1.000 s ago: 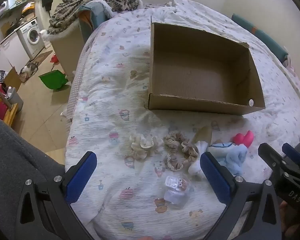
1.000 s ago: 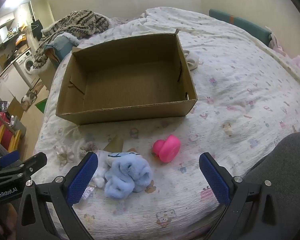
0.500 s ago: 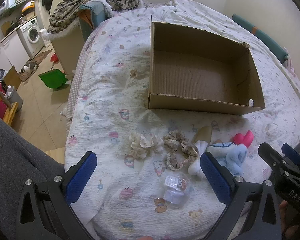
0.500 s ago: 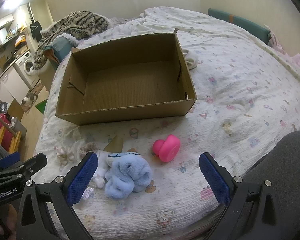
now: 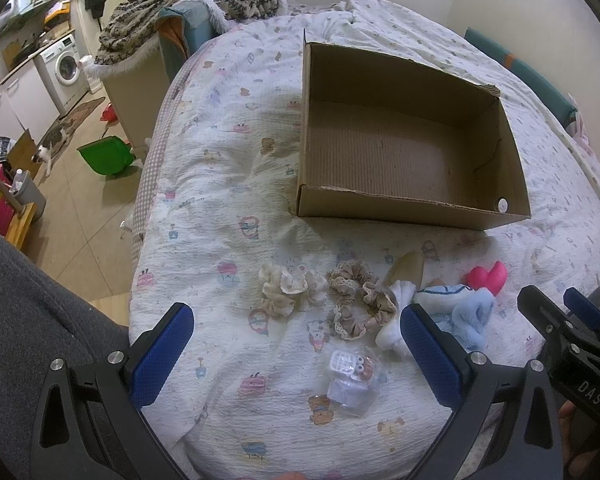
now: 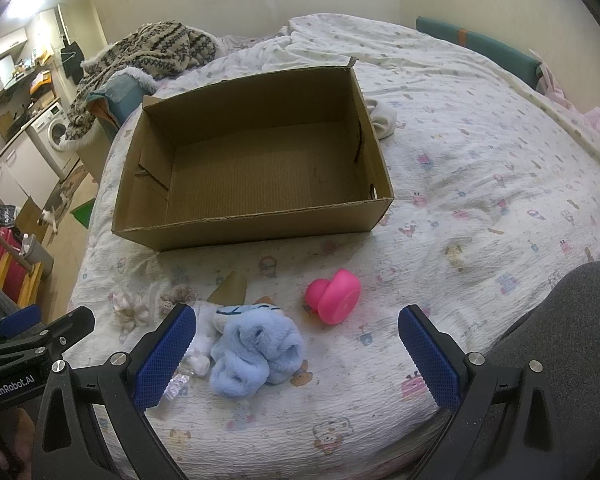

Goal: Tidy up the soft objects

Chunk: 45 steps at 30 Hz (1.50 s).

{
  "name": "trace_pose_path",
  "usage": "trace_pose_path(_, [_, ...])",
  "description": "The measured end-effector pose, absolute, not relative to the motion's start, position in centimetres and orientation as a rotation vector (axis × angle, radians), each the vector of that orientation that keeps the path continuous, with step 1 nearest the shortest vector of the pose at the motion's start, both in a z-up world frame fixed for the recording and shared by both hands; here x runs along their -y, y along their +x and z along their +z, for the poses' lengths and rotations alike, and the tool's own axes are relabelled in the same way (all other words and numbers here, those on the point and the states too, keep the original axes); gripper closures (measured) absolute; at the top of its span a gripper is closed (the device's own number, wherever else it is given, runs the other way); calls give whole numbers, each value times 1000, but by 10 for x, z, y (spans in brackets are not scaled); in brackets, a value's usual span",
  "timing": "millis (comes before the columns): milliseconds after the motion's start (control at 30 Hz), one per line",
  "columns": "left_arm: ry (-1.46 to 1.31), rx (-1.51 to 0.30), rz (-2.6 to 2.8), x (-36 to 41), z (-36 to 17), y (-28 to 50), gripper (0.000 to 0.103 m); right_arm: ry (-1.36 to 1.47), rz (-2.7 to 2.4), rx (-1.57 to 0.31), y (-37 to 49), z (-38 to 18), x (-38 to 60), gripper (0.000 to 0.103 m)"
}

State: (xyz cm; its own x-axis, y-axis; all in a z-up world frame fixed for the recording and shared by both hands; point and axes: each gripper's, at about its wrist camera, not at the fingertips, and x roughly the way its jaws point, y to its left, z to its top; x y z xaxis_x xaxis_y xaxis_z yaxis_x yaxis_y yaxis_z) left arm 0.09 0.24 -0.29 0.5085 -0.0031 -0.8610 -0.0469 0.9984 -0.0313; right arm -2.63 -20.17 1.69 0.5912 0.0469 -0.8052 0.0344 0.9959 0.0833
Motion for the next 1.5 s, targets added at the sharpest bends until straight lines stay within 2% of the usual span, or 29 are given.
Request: trace_pose_path(1500, [-56, -1062, 17, -4, -10, 0, 0, 104, 6, -948, -26, 13, 203, 0])
